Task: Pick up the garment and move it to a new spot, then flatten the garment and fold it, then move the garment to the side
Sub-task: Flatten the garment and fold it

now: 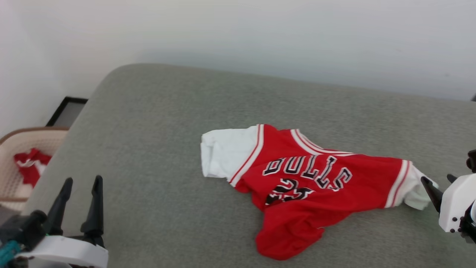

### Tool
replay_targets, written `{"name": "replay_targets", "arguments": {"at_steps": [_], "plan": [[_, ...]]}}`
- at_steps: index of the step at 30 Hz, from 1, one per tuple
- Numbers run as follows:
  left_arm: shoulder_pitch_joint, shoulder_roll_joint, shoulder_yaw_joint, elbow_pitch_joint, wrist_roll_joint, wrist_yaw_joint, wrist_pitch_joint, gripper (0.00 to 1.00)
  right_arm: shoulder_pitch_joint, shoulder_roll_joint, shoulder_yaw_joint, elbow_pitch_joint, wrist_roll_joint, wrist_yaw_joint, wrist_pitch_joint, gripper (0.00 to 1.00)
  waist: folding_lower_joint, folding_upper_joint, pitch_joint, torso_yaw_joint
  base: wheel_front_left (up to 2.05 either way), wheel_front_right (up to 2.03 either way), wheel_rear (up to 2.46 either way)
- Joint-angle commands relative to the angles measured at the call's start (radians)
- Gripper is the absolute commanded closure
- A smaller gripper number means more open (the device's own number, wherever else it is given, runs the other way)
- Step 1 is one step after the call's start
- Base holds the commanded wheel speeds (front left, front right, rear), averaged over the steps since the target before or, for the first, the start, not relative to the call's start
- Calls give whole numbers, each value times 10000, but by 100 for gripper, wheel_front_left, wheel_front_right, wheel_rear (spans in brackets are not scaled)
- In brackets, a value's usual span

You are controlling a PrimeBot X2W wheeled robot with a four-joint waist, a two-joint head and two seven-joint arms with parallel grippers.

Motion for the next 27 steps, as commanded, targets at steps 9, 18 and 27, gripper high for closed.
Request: {"name": "replay_targets", "arguments": {"at_steps": [9,18,27], "plan": [[-608,803,-130,-794,-505,-254,1364,0,1193,774,-1296,-2199,-770,-15,-1928,0,0,-1,-51,-1352,0,0,0],[-2160,1576,-754,-635,-1109,-442,3208,0,1751,2117,-2337,-3675,-2263,-15,-4033,0,0,-1,607,-2229,0,0,0],[-4576,2350,-1899,785,-2007,-556,5724,0,1843,3354,-2941,-4522,-3573,-15,-5710,0,0,-1,1711,-3029,0,0,0]]}}
